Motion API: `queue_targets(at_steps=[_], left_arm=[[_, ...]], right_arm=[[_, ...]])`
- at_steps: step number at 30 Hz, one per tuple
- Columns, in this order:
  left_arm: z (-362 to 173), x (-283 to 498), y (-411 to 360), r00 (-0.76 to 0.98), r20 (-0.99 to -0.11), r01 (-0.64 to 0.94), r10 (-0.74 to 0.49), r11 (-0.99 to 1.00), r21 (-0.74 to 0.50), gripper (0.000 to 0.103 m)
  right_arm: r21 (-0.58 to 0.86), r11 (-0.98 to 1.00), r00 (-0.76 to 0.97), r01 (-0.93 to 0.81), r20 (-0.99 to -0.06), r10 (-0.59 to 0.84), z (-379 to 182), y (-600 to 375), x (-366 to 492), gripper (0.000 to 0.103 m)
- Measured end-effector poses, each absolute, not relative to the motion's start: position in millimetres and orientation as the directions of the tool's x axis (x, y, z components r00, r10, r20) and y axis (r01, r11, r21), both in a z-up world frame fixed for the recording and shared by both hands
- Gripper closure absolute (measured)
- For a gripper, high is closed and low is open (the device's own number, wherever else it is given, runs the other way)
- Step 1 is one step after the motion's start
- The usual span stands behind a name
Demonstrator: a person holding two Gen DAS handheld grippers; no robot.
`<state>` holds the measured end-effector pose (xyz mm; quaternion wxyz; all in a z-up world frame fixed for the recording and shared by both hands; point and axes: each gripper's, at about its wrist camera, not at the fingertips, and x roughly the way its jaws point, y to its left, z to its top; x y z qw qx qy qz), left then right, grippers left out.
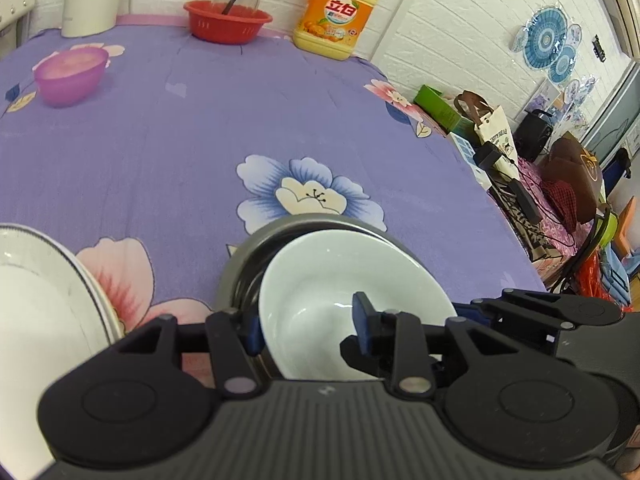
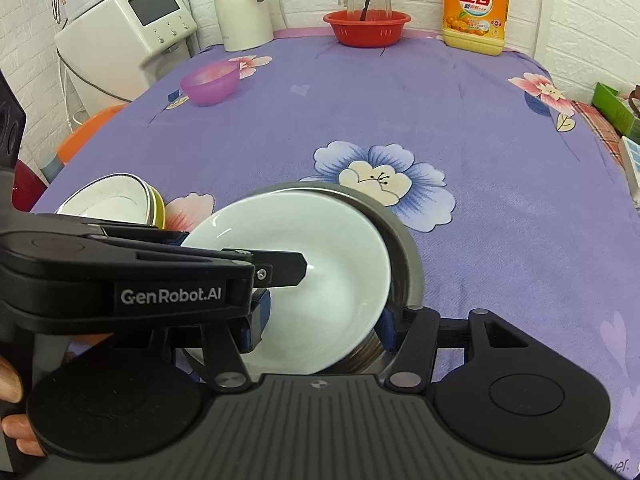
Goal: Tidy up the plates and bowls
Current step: 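Lower the white bowl into the steel bowl with the left tool and release, then reach the left tool to the pink translucent bowl and grasp its rim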
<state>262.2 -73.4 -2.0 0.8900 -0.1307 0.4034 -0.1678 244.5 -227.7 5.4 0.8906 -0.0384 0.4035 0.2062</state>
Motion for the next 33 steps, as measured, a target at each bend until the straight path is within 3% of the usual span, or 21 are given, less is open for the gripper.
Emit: queue_targets(at_steps=[1,3,6,9,16,18,28,33], left_arm=[[-1.4,262.4,-71.4,0.621,-0.669,0.192,-0.409,0.907,-0.376,0.058],[3.5,261.5,-66.0,0.629,-0.651,0.194,-0.425,0.896,-0.399,0.024],[18.4,253.5,-60.6,0.668,-0.619,0.207,-0.414,0.902,-0.379,0.019],[37.6,246.9,-56.9,0.722,-0.58,0.223,-0.378,0.92,-0.323,0.01],[64.7,244.2,-27.7,0.802,-0.528,0.179,-0.278,0.956,-0.231,0.009],[67.4,244.9,-13.0,0.815,-0.527,0.143,-0.24,0.965,-0.219,0.001],[72.4,255.1,66.6,0.86,-0.505,0.004,-0.078,0.989,-0.146,0.001],[65.4,277.4,111.6,0.856,-0.517,-0.064,-0.022,0.987,-0.148,0.001]], right_arm=[[0.096,0.913,0.595,-0.397,-0.73,0.336,6.9,-228.5,243.6,0.011],[0.092,0.913,0.612,-0.398,-0.715,0.339,11.1,-230.4,240.3,0.009],[0.054,0.919,0.667,-0.389,-0.672,0.322,22.8,-235.3,232.5,0.0],[0.027,0.925,0.713,-0.379,-0.628,0.311,36.4,-241.6,229.9,0.0],[0.064,0.921,0.719,-0.384,-0.605,0.342,44.5,-239.4,240.2,0.0],[0.083,0.917,0.709,-0.391,-0.608,0.357,42.7,-234.3,244.9,0.0],[0.198,0.889,0.632,-0.412,-0.64,0.436,38.1,-193.2,287.0,0.0],[0.172,0.879,0.61,-0.444,-0.661,0.437,39.4,-156.3,312.4,0.0]])
